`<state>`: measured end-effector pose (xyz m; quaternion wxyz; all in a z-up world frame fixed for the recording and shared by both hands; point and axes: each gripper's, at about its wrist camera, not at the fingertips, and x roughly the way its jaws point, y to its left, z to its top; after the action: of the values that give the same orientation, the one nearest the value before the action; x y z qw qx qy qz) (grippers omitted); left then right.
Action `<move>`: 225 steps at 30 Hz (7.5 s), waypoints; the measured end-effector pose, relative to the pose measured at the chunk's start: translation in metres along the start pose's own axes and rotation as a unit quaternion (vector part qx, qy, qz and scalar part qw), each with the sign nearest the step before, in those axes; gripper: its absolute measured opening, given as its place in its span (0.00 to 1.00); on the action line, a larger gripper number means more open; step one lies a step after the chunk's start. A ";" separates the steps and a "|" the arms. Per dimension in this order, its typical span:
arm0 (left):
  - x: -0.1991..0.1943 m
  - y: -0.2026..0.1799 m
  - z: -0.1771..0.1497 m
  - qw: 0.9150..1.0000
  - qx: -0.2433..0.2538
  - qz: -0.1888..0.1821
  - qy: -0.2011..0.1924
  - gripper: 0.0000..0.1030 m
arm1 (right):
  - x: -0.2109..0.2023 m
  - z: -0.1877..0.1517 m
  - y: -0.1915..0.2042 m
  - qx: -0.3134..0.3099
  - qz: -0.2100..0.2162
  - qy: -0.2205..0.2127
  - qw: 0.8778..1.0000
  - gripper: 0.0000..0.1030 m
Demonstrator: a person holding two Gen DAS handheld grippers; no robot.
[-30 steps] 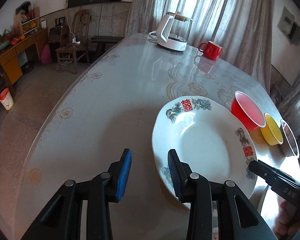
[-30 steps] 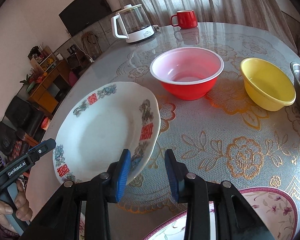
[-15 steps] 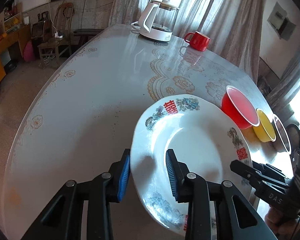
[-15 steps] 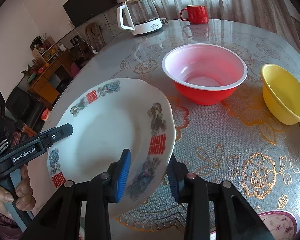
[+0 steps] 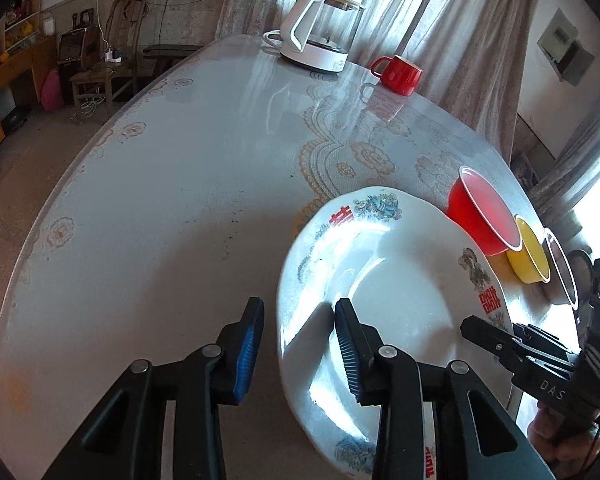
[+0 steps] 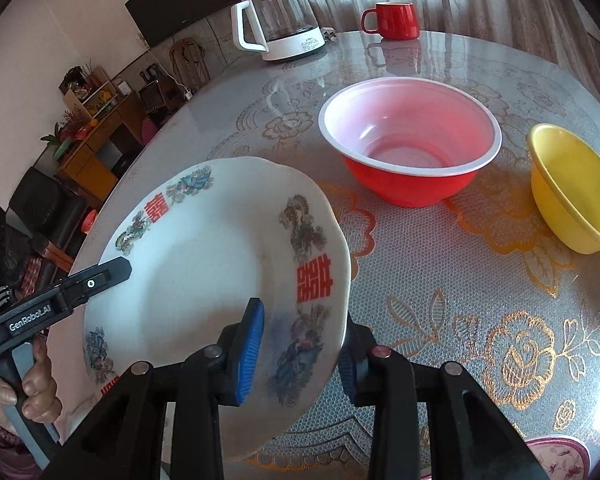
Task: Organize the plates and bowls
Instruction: 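Lift the red-character plate with both tools and carry it over the purple-floral plate, then lower the red-character plate onto the purple-floral plate with both tools, then open both tools and withdraw them from the stacked plates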
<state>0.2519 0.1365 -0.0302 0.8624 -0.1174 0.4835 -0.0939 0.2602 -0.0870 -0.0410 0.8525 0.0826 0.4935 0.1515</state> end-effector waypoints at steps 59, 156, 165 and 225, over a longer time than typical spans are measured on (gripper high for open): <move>-0.044 -0.012 -0.040 0.997 0.002 0.040 -0.067 0.23 | -0.009 -0.015 -0.002 -0.008 0.032 0.001 0.999 0.33; -0.067 -0.170 -0.175 0.985 0.132 -0.104 -0.040 0.30 | -0.193 -0.183 -0.137 0.030 -0.036 -0.052 0.998 0.34; -0.068 -0.167 -0.173 0.985 0.134 -0.100 -0.044 0.30 | -0.186 -0.172 -0.146 0.055 -0.055 -0.082 0.994 0.16; -0.095 -0.132 -0.172 0.990 0.086 -0.075 -0.080 0.39 | -0.186 -0.157 -0.118 0.015 -0.080 -0.118 0.990 0.24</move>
<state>0.0494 0.0170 -0.0008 0.8956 -0.0857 0.3929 -0.1901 0.0584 -0.2624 -0.0015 0.9130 0.0725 0.3963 0.0647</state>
